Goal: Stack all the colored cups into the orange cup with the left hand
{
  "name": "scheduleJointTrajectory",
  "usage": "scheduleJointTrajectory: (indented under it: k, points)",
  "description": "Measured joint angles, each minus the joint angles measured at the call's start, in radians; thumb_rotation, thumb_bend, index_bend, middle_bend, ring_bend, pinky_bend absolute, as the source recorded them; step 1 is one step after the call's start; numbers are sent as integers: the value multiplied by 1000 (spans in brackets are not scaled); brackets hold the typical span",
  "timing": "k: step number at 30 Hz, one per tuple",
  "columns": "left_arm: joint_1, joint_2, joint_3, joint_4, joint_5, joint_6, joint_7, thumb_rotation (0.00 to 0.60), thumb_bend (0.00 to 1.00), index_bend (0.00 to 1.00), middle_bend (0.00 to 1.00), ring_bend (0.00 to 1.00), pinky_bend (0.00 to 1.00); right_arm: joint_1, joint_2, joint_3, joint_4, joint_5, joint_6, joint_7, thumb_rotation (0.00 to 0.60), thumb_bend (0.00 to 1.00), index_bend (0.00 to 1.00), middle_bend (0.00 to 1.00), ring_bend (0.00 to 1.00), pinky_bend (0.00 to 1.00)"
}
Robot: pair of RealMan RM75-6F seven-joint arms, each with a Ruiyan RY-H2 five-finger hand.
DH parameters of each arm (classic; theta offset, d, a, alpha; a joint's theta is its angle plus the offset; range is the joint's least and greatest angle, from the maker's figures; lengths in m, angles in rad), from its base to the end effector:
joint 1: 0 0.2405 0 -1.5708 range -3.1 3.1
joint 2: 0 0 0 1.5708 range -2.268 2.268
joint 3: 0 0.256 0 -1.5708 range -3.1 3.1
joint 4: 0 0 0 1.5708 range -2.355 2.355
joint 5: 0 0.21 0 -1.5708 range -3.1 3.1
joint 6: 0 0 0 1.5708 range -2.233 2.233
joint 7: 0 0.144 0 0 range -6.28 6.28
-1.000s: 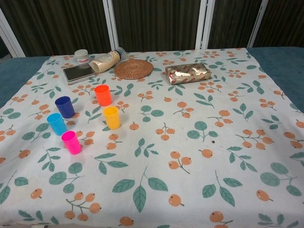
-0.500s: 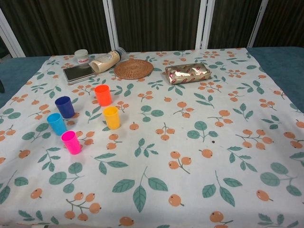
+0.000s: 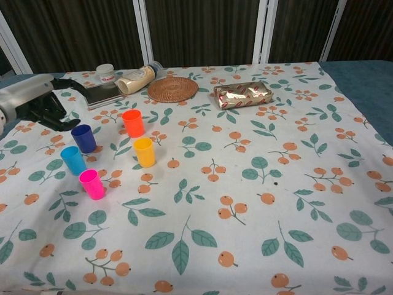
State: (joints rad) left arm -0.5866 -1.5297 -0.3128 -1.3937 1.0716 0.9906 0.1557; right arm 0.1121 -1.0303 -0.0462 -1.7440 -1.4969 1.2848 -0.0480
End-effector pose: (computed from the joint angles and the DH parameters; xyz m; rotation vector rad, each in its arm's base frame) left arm -0.2080 0.3604 0.0272 -1.4905 -1.1654 -1.0133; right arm -0.3060 -0.1614 0.1368 1.5664 -1.1000 0.7235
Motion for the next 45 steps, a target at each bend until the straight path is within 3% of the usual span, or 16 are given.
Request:
scheduleJointTrajectory:
  k: [8, 18, 35, 45]
  points:
    - [-54, -43, 0, 76, -102, -56, 63, 600, 356, 279, 1000, 1000, 1000, 0, 1, 1, 0, 2, 0, 1, 600, 189, 0, 0, 0, 0]
    - [-72, -68, 26, 119, -128, -62, 83, 600, 348, 297, 1000, 1000, 1000, -1, 1, 0, 0, 2, 1, 0, 600, 189, 0, 0, 0, 0]
    - [-95, -115, 36, 223, -154, -72, 80, 600, 341, 477, 1000, 1000, 1000, -5, 7, 1, 3, -2, 11, 18, 600, 189, 0, 0, 0, 0]
    - [-105, -104, 7, 199, -127, -25, 60, 600, 354, 531, 1000, 1000, 1000, -6, 7, 1, 3, -4, 13, 17, 600, 189, 0, 0, 0, 0]
